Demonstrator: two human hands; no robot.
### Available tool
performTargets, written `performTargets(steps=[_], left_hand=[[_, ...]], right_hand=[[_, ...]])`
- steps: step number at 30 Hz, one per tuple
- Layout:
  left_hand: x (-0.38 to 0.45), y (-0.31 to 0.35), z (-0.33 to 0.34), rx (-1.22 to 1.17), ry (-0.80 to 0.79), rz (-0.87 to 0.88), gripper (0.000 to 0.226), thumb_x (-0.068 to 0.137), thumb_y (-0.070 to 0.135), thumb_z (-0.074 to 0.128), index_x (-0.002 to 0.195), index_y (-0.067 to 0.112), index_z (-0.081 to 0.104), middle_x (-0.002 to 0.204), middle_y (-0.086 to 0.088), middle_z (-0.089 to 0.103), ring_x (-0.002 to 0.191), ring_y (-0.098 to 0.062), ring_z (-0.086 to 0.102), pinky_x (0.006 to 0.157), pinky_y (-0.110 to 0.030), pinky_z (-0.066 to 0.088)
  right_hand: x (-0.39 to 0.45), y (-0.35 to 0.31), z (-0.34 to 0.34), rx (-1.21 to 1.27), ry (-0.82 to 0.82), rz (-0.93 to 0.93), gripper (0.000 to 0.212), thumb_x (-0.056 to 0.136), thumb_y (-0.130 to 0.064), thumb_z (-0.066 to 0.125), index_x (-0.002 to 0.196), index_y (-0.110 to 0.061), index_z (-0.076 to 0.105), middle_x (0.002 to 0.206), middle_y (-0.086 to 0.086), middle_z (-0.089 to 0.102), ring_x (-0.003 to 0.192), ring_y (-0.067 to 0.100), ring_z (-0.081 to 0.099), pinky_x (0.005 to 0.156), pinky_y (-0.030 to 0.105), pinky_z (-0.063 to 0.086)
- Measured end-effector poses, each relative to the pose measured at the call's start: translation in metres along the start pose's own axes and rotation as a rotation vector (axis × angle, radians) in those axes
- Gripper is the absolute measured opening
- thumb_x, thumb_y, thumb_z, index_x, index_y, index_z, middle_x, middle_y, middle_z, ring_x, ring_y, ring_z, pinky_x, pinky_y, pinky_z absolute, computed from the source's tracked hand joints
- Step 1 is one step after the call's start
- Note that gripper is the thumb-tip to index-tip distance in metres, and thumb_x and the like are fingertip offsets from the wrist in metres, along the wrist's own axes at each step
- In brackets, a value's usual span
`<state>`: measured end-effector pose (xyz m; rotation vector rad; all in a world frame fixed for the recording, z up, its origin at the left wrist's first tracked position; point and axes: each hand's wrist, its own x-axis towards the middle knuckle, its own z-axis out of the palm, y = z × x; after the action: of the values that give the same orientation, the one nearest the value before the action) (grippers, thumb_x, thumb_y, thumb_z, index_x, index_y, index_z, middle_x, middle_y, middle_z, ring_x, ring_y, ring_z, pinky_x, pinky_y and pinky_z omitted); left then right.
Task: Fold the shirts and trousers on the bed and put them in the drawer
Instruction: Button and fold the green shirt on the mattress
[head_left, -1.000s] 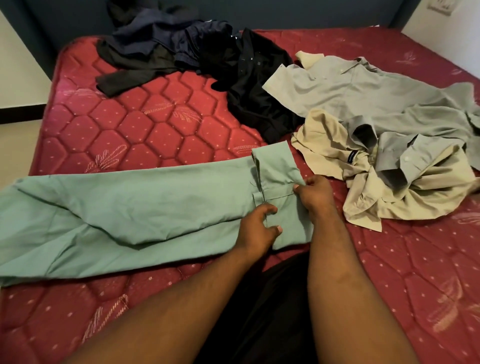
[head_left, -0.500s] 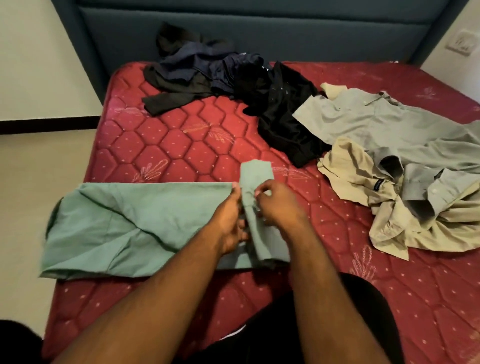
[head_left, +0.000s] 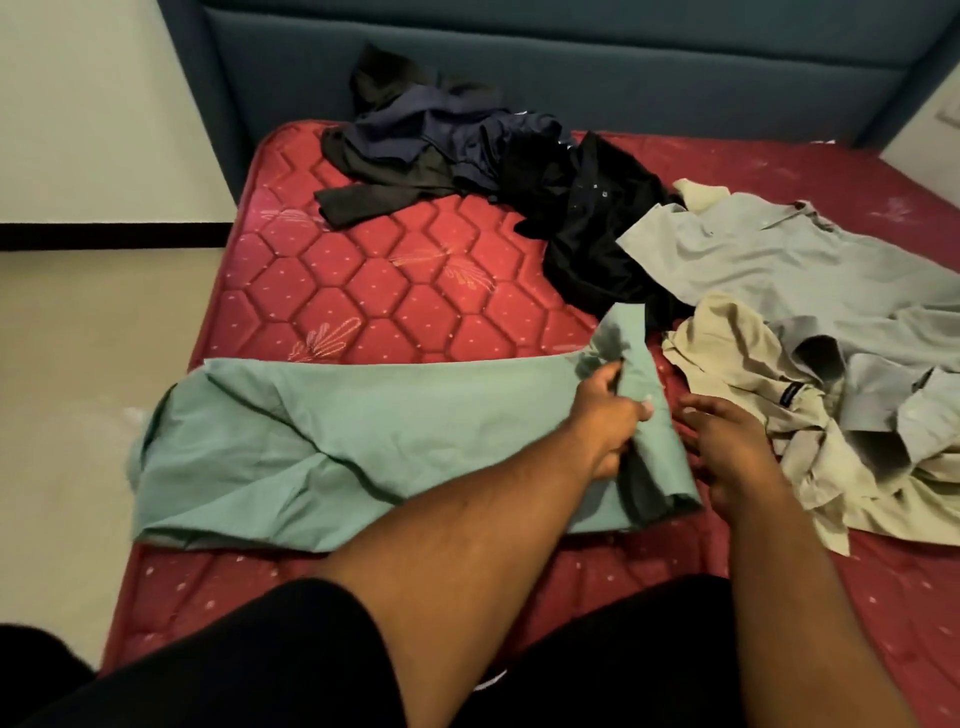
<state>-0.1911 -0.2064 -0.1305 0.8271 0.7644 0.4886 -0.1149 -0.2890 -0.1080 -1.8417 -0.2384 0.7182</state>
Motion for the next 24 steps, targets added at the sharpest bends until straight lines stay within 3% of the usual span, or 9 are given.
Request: performTargets(steps=[2,5,8,10,13,16,21,24], left_hand=[[0.011,0.005,0.034,-0.061,-0.076,-0.024,0.061,0.084,-0.02,0.055,0.136,0.012,0.048,0.107,-0.008,0.067,0.097,-0.026,0.066,0.08,-0.037,0.055],[0.014,0.015,0.045,-0.114,-0.146,-0.039,0.059,0.086,-0.022,0.049,0.134,0.011,0.047,0.097,-0.004,0.065,0.08,-0.02,0.064,0.064,-0.031,0.057],[0.005,0.023,0.002,-0.081,-0.053,0.002,0.06,0.084,-0.023,0.048,0.133,0.011,0.049,0.102,-0.008,0.066,0.082,-0.022,0.065,0.065,-0.032,0.057],[-0.011,0.032,-0.044,-0.029,0.02,0.027,0.06,0.083,-0.023,0.046,0.13,0.014,0.051,0.108,-0.01,0.068,0.083,-0.022,0.066,0.067,-0.032,0.057],[-0.04,0.045,-0.122,0.029,0.109,0.058,0.069,0.08,-0.025,0.045,0.13,0.022,0.049,0.122,-0.013,0.066,0.1,-0.029,0.066,0.08,-0.039,0.056],[-0.073,0.061,-0.191,0.035,0.143,0.043,0.081,0.079,-0.023,0.045,0.14,0.029,0.046,0.119,-0.01,0.069,0.107,-0.033,0.066,0.089,-0.046,0.054],[-0.119,0.084,-0.26,0.052,0.23,0.098,0.082,0.078,-0.026,0.04,0.139,0.028,0.049,0.118,-0.009,0.07,0.101,-0.029,0.067,0.084,-0.042,0.057],[-0.129,0.089,-0.286,0.048,0.253,0.108,0.082,0.078,-0.025,0.04,0.138,0.03,0.051,0.118,-0.007,0.069,0.102,-0.029,0.066,0.086,-0.043,0.055]], right_hand=[[0.005,-0.014,-0.019,0.048,-0.039,-0.056,0.021,0.097,-0.003,0.046,0.106,-0.016,0.06,0.087,0.01,0.067,0.059,0.015,0.066,0.049,0.023,0.054],[0.008,-0.029,-0.032,0.058,-0.085,-0.145,0.028,0.097,0.001,0.044,0.105,-0.02,0.06,0.092,0.002,0.069,0.064,0.006,0.068,0.056,0.021,0.056],[0.002,-0.021,-0.009,-0.182,-0.192,-0.171,0.035,0.096,0.0,0.048,0.126,-0.016,0.059,0.118,0.004,0.066,0.095,0.014,0.065,0.088,0.029,0.053],[-0.009,-0.004,0.022,-0.42,-0.252,-0.23,0.041,0.096,-0.006,0.049,0.135,-0.017,0.054,0.132,0.005,0.059,0.112,0.018,0.059,0.1,0.029,0.044],[-0.04,0.016,0.078,-0.655,-0.374,-0.346,0.045,0.095,-0.014,0.05,0.139,-0.022,0.051,0.139,-0.002,0.054,0.126,0.018,0.051,0.105,0.023,0.036],[-0.077,0.025,0.126,-0.715,-0.462,-0.442,0.044,0.094,-0.024,0.052,0.138,-0.028,0.051,0.141,-0.006,0.053,0.128,0.018,0.051,0.11,0.036,0.037],[-0.134,0.034,0.181,-0.717,-0.602,-0.644,0.047,0.086,-0.034,0.046,0.131,-0.023,0.057,0.141,-0.004,0.053,0.128,0.018,0.049,0.106,0.037,0.04],[-0.147,0.037,0.195,-0.793,-0.608,-0.735,0.038,0.092,-0.025,0.052,0.13,-0.024,0.056,0.141,-0.005,0.052,0.129,0.018,0.048,0.105,0.035,0.04]])
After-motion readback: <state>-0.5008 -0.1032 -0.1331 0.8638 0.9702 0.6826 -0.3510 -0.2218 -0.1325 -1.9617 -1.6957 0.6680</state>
